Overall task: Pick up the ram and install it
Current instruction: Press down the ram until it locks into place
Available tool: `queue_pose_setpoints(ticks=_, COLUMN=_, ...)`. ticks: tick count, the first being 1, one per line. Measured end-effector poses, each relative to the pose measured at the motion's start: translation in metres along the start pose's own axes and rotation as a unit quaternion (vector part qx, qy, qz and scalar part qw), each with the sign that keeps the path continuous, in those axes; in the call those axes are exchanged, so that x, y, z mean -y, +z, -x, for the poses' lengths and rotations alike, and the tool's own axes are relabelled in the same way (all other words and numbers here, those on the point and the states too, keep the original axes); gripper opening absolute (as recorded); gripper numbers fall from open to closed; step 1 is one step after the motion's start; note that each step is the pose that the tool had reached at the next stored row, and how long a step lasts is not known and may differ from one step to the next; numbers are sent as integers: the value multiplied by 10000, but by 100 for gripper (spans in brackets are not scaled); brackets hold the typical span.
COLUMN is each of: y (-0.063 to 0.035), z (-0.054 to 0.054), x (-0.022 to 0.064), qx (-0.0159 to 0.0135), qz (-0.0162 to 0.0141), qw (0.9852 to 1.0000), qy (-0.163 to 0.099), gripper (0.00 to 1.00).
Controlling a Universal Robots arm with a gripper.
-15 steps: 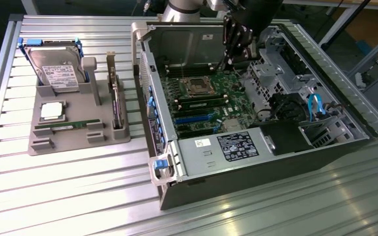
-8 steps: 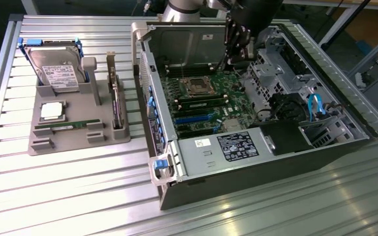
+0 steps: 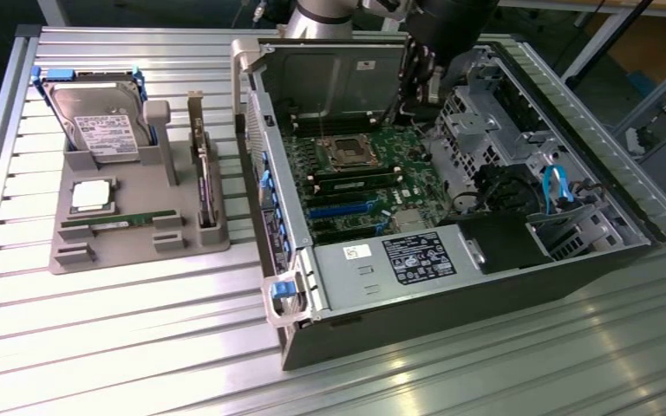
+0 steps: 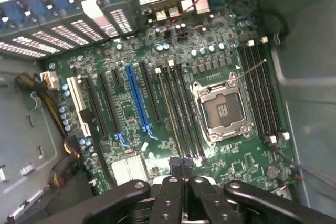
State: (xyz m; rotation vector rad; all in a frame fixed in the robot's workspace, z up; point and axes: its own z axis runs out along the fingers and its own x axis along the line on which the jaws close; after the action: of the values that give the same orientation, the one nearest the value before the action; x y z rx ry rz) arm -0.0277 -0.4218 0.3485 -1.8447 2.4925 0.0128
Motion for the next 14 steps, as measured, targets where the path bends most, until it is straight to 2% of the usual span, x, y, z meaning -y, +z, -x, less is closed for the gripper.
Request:
queue_pose_setpoints(ticks=4, y=10, z=-1, x=0, qx=-7, qz=-15, qw=9992, qy=393, gripper=10)
queue_pose_setpoints(ticks=6, y=18, z=-1, x=0, qx=-13, qz=-27, qw=9975, qy=705, gripper=10)
queue_pose_setpoints(ticks=7, y=22, z=-1, x=0, qx=-16, qz=-34, qw=9960, qy=893, gripper=10)
queue_pose_setpoints(ticks=8, y=27, z=-1, x=0, qx=-20, qz=-42, qw=9939, qy=1105, gripper=10)
queue_pose_setpoints(ticks=10, y=32, z=-1, x=-1, qx=-23, qz=-50, qw=9913, qy=1317, gripper=10)
queue_pose_setpoints(ticks=11, y=37, z=-2, x=-1, qx=-27, qz=-57, qw=9885, qy=1508, gripper=10)
queue_pose_setpoints(ticks=14, y=44, z=-2, x=-1, qx=-32, qz=-67, qw=9839, qy=1786, gripper=10)
